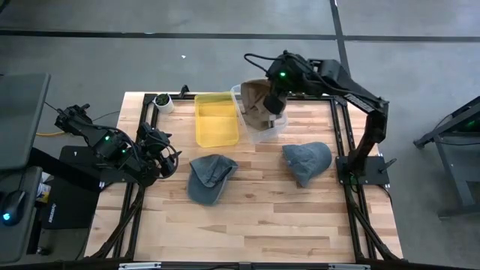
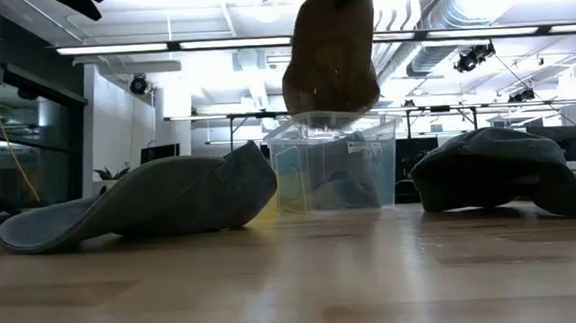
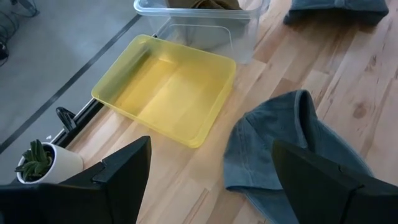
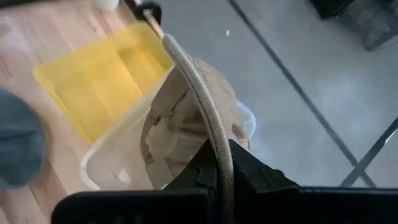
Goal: Pick & Place hat
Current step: Put the brown cap into the transparent bin
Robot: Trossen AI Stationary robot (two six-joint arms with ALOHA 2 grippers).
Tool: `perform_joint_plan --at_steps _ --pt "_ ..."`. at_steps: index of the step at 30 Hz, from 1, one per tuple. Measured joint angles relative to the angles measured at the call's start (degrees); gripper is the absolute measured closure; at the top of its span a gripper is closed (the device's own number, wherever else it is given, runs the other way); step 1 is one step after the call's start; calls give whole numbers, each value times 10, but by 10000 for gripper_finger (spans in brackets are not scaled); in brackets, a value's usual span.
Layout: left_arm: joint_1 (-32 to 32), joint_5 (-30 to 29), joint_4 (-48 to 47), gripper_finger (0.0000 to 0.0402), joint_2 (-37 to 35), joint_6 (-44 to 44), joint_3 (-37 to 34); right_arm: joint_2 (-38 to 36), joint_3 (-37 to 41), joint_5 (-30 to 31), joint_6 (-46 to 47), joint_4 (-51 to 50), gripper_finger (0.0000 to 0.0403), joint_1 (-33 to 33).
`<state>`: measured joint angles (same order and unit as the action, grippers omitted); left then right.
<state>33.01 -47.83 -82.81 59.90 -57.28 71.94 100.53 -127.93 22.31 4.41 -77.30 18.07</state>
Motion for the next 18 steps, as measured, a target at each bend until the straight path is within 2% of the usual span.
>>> perform_joint_plan --at_steps 5,18 --pt "0 5 0 92 0 0 0 1 45 -60 -4 34 398 27" --pt "0 12 0 92 0 0 0 0 131 -158 -15 107 398 70"
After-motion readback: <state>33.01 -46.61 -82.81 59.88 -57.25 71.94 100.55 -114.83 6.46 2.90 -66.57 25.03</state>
